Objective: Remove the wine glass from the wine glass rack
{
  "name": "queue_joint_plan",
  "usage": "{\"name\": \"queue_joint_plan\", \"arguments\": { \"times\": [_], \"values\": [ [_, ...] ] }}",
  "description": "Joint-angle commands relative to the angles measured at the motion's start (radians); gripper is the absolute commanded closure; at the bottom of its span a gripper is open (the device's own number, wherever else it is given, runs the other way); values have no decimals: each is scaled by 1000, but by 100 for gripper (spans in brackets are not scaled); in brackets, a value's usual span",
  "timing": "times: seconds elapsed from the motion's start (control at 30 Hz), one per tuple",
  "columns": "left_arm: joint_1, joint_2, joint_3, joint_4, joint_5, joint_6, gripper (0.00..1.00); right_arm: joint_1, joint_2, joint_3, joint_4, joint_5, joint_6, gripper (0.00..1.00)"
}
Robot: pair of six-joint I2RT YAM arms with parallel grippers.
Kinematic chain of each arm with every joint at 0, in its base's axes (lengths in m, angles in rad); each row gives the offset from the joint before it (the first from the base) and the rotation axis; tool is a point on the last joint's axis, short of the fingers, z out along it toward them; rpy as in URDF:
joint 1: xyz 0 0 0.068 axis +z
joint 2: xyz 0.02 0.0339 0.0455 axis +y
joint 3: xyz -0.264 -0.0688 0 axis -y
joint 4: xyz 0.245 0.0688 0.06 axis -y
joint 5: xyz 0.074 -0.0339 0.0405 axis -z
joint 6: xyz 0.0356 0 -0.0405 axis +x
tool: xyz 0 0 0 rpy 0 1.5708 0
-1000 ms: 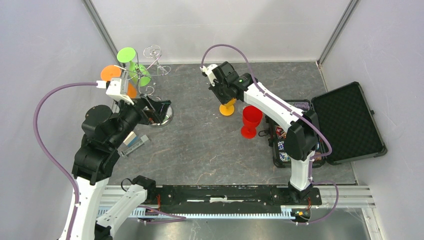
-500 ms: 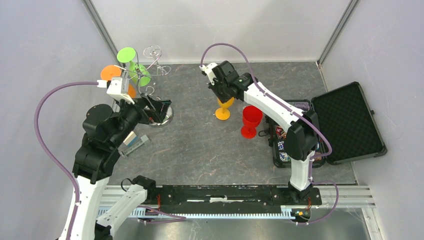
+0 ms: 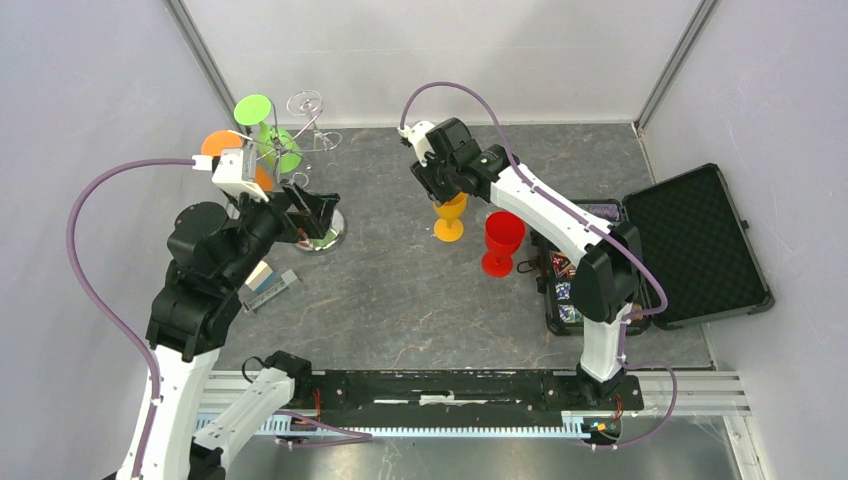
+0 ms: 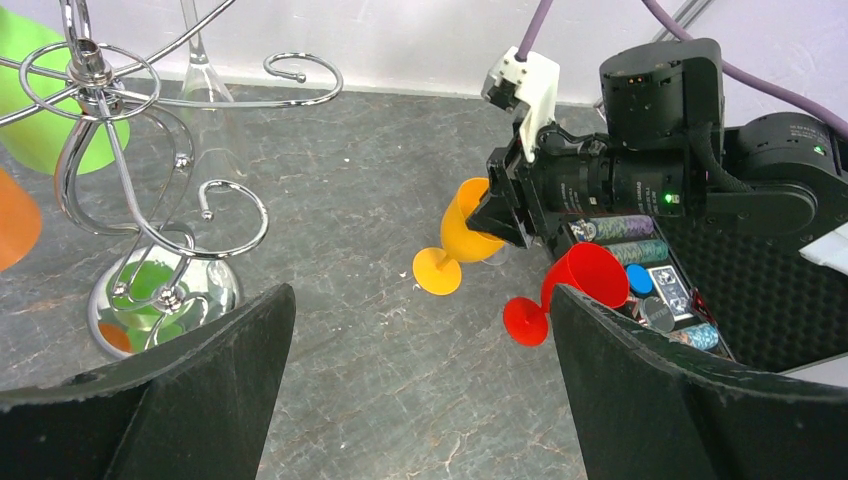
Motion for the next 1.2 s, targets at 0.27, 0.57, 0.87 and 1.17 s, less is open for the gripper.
{"name": "queue_joint_plan", "arguments": {
  "times": [0.27, 0.57, 0.87, 1.17],
  "values": [
    [4, 103, 124, 2, -101, -76, 0, -1, -298, -268, 240, -89, 27, 33],
    [27, 285, 275, 22, -180, -74, 0, -3, -544, -501, 397, -75, 129, 30],
    [544, 377, 372, -82, 110, -112, 0, -14, -687, -641, 430, -48, 138, 29],
    [882, 400, 251, -33, 278, -219, 0, -21, -706, -680, 455, -60, 148, 29]
  ]
}}
